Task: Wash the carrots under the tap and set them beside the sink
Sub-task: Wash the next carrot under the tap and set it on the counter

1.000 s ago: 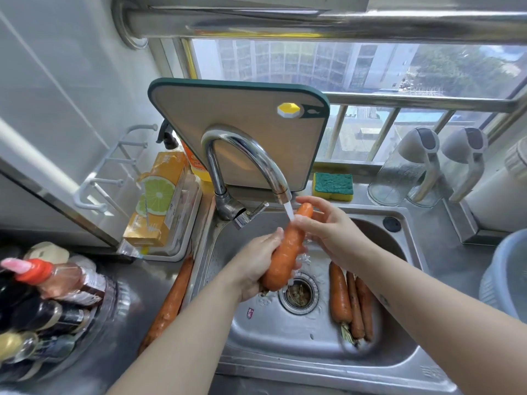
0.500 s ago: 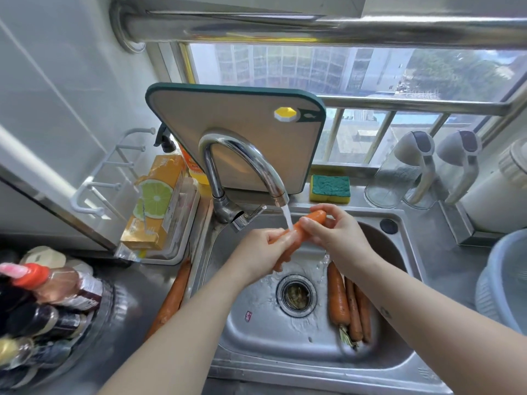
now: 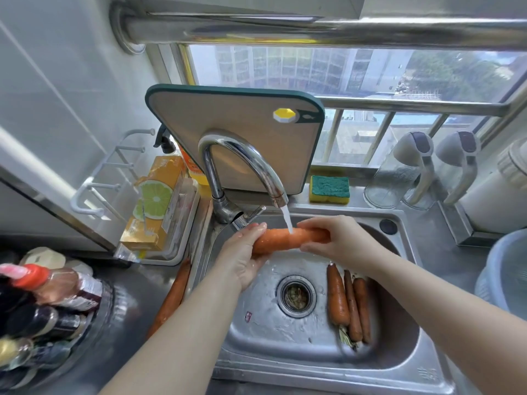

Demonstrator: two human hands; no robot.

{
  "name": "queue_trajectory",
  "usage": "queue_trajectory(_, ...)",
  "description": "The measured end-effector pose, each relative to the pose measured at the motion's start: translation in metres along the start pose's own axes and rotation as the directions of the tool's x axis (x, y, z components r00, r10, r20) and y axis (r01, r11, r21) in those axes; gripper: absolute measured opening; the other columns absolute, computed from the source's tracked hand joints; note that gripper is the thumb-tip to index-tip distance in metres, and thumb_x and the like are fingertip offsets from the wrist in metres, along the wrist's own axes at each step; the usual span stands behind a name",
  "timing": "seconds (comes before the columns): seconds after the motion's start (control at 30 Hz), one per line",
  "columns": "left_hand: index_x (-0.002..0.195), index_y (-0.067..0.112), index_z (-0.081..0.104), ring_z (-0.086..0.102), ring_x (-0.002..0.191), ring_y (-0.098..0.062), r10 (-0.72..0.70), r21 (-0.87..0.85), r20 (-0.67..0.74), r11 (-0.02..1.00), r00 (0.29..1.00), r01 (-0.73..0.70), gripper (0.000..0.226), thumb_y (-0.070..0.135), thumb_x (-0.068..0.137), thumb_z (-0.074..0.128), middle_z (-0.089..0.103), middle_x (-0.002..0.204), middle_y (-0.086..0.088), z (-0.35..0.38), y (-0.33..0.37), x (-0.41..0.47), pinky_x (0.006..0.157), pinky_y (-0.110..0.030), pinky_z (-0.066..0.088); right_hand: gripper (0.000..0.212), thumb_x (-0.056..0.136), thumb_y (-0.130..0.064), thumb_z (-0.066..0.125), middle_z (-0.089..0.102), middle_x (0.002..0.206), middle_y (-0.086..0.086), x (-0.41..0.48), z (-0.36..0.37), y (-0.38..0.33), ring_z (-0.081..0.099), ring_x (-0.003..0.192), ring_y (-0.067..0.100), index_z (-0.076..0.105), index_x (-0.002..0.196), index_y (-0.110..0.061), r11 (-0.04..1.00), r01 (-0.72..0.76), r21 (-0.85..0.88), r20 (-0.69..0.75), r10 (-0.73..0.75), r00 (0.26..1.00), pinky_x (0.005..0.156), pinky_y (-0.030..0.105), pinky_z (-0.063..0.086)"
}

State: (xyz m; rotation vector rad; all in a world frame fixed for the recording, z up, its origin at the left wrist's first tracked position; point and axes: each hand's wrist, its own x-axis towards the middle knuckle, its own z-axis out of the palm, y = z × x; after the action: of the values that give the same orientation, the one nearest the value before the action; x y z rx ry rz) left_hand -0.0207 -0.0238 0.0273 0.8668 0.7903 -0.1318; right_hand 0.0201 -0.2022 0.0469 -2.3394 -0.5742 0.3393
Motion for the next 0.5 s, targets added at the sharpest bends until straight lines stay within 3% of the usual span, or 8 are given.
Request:
queue_trajectory(0.1,0.090,0.011,0.054,0.056,0.080,-0.018,0.035,-0.061,0.009,0.998,0.999,-0.034,0.007,0.005,0.091,0.056,0.057,0.087,-0.011,0.006,-0.007,-0.002,0.075,-0.037,0.051,0.036,0.080,-0.041,0.069,0.068,0.099,-0.006,-0.002,0.001,-0.007,0.063,0.092,0.016,0.063,0.113,-0.027,0.955,0.049,-0.294,0.037,-0.040,0.999,0.079,0.031,0.049)
queue_trajectory(0.2,0.098,0.008,0.054,0.058,0.088,-0.019,0.051,-0.068,0.003,0.996,0.999,-0.051,0.004,0.009,0.094,0.054,0.059,0.095,-0.013,0.005,-0.014,-0.003,0.074,-0.036,0.053,0.041,0.081,-0.064,0.054,0.058,0.078,-0.008,-0.003,0.000,-0.010,0.056,0.073,0.016,0.057,0.096,-0.026,0.852,0.049,-0.521,0.105,0.007,0.994,0.061,0.030,0.042)
queue_trajectory(0.37,0.092,0.007,0.050,0.059,0.081,-0.019,0.024,-0.270,-0.024,0.962,0.999,-0.030,0.008,0.013,0.097,0.050,0.060,0.089,-0.012,0.015,-0.016,-0.005,0.072,-0.037,0.051,0.048,0.080,-0.066,0.053,0.048,0.056,-0.007,-0.005,-0.003,-0.007,0.044,0.050,0.008,0.049,0.065,-0.021,0.940,-0.060,-0.335,0.150,0.116,0.982,0.048,0.027,0.029)
queue_trajectory(0.43,0.089,0.008,0.051,0.061,0.076,-0.019,0.000,-0.367,0.003,0.930,1.000,0.001,0.012,0.015,0.098,0.048,0.061,0.084,-0.011,0.020,-0.015,-0.005,0.075,-0.038,0.051,0.045,0.084,-0.060,0.054,0.046,0.050,-0.008,-0.009,0.000,-0.005,0.040,0.043,0.007,0.054,0.064,-0.019,0.976,-0.163,-0.145,0.192,0.189,0.963,0.044,0.022,0.029)
queue_trajectory(0.5,0.085,0.010,0.053,0.063,0.071,-0.018,0.000,-0.405,0.050,0.914,0.999,0.021,0.017,0.016,0.099,0.046,0.060,0.082,-0.011,0.025,-0.016,-0.006,0.078,-0.039,0.050,0.049,0.089,-0.057,0.048,0.043,0.045,-0.008,-0.014,0.003,-0.002,0.036,0.038,0.008,0.062,0.070,-0.015,0.944,-0.318,0.089,0.286,0.281,0.916,0.040,0.018,0.028)
